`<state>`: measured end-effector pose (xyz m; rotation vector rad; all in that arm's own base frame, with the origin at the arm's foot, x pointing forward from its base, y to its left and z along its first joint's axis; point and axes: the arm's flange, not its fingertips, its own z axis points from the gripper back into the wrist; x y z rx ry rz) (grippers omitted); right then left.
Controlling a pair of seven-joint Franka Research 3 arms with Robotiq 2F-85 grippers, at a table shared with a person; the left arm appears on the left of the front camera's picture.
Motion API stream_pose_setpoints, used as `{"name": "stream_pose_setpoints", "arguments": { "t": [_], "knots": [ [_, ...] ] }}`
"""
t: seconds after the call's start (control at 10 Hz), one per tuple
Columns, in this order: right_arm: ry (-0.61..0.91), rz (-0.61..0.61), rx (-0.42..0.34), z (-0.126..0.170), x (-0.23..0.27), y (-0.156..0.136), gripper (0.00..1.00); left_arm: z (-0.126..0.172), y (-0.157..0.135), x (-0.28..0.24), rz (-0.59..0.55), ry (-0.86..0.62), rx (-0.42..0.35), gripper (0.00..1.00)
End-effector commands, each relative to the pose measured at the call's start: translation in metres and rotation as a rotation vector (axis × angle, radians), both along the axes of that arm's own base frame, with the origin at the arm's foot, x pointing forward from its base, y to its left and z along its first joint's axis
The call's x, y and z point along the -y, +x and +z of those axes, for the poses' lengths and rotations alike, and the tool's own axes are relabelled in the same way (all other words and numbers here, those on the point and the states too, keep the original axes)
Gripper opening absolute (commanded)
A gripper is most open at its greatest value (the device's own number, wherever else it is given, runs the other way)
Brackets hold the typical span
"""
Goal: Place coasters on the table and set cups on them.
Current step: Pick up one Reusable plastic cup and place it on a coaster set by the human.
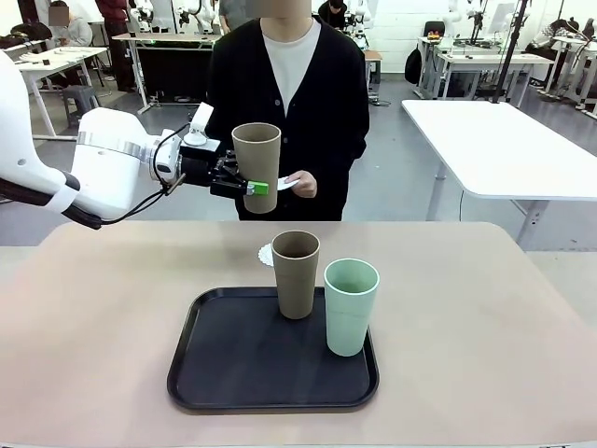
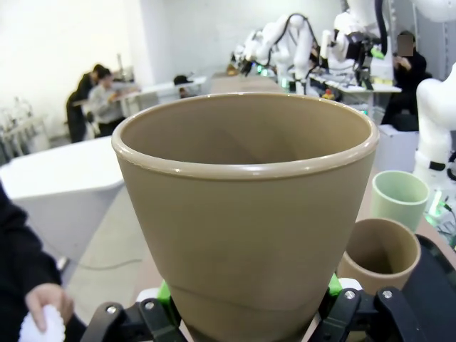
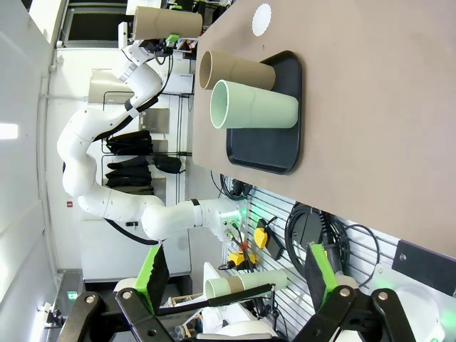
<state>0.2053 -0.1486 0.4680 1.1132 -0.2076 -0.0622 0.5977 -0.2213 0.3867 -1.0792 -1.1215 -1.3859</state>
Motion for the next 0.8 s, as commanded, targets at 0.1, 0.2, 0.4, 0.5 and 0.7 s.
{"name": "stream_pose_setpoints", "arguments": {
  "t": [0.1,0.2,0.4,0.5,0.7],
  "knots": [
    [0.012,0.006,0.016,0.001,0.000,0.001,1.00,-0.022,0.042,0.005,-0.004,0.046,-0.033,0.83],
    [0.012,0.006,0.016,0.001,0.000,0.001,1.00,-0.033,0.049,0.005,0.003,0.063,-0.043,0.83],
    [0.012,0.006,0.016,0.001,0.000,0.001,1.00,-0.052,0.058,0.008,0.015,0.086,-0.057,0.83],
    [0.012,0.006,0.016,0.001,0.000,0.001,1.00,-0.060,0.064,0.010,0.006,0.096,-0.067,0.83],
    [0.012,0.006,0.016,0.001,0.000,0.001,1.00,-0.074,0.069,0.010,0.000,0.097,-0.078,0.83]
  ]
}}
